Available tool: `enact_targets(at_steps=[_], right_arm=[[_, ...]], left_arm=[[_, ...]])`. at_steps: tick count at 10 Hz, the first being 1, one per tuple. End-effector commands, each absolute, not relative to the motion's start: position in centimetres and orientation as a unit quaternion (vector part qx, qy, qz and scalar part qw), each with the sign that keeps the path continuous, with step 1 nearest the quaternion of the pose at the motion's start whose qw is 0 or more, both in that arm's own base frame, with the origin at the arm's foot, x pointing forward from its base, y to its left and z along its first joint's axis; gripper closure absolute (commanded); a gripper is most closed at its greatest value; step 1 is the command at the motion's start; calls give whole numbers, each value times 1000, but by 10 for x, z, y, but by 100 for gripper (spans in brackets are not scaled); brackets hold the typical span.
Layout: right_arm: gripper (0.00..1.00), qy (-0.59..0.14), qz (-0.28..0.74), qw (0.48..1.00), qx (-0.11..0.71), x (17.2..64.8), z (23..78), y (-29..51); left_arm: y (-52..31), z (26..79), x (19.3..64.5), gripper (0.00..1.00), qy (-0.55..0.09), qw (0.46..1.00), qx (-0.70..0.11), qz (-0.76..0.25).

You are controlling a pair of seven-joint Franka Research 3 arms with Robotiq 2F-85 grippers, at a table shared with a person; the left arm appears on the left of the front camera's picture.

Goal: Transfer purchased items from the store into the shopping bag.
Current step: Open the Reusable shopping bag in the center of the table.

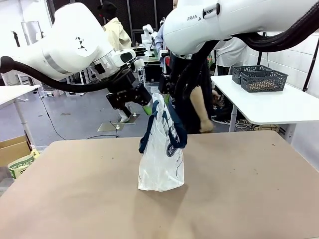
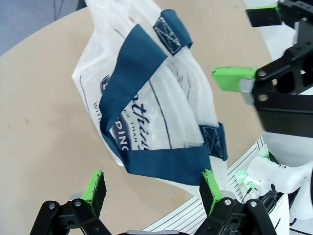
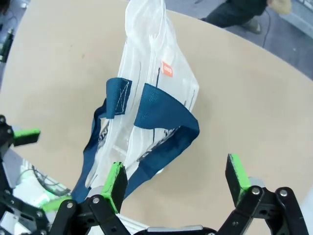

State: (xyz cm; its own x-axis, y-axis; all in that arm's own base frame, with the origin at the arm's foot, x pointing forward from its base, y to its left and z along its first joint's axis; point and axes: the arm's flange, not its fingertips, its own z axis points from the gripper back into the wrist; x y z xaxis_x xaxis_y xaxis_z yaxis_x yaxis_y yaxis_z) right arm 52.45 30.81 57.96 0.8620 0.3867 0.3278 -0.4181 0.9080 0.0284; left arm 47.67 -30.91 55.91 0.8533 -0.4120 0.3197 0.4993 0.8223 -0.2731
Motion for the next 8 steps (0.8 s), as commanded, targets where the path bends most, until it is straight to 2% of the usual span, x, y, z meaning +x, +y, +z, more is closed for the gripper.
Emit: enact_targets(at_steps=[1,3,4,5,6,8], right_arm=[[0,-142,190,969,73,534,573,315],[0,-145,199,964,103,539,567,314],[0,-147,199,967,62,532,569,312],[0,-143,197,967,76,535,566,314],[0,-138,199,966,90,536,562,312],[0,-149,189,965,104,537,564,307]], left_arm=[[-315,565,476,0,-109,946,-199,-230],[-314,561,476,0,-121,945,-183,-241],[-314,561,476,0,-121,945,-183,-241],[-318,562,473,0,-118,944,-190,-241],[-324,564,475,0,-102,953,-197,-205],[-331,573,475,0,-135,951,-193,-200]])
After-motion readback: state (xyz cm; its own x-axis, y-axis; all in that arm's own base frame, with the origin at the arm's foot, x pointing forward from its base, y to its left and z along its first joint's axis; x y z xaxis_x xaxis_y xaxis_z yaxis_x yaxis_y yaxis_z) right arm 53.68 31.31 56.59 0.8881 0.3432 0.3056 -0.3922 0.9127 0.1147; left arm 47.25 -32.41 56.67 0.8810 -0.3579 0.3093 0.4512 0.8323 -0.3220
